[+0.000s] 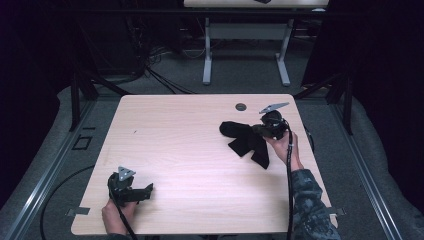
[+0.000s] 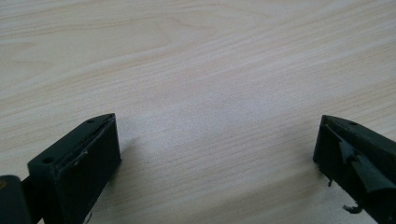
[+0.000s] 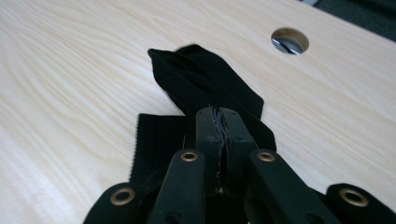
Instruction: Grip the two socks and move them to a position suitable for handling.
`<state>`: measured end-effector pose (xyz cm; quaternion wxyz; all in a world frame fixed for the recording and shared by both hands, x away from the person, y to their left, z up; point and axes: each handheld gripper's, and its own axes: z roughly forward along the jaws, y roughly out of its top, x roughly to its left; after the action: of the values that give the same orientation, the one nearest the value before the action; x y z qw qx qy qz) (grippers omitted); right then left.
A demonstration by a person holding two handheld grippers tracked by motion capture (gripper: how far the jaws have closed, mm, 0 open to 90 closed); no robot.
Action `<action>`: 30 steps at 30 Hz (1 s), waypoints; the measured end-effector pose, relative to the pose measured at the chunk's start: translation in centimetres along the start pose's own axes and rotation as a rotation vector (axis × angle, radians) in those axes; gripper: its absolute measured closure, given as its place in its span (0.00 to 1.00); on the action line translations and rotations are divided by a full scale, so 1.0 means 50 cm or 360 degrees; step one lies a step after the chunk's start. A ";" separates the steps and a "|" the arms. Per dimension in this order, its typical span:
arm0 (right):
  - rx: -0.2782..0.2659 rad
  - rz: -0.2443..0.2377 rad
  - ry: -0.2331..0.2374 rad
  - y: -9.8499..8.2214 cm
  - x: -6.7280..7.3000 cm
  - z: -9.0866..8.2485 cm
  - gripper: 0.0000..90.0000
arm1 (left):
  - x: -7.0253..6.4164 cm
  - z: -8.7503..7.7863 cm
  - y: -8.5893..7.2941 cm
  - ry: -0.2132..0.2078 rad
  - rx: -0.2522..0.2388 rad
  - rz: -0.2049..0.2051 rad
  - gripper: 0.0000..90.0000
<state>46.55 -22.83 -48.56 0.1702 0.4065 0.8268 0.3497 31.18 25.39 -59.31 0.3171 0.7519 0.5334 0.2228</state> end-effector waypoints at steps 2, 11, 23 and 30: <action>-0.0031 -0.0018 0.0004 0.005 0.006 -0.018 0.98 | 0.000 0.000 0.000 -0.0001 0.0000 0.0001 0.00; -0.0185 -0.0111 0.0028 0.021 0.051 -0.105 0.98 | 0.000 0.000 0.000 -0.0001 0.0000 0.0001 0.00; -0.0254 -0.0166 0.0162 0.013 0.111 -0.172 0.98 | 0.000 0.000 0.000 0.0000 0.0000 0.0000 0.00; -0.0245 -0.0262 0.0211 0.006 0.163 -0.195 0.98 | 0.000 0.000 0.000 0.0000 0.0003 0.0004 0.00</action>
<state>36.21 -20.53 -41.53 0.1740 0.2991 0.8375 0.4230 31.18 25.40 -59.31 0.3161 0.7529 0.5325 0.2229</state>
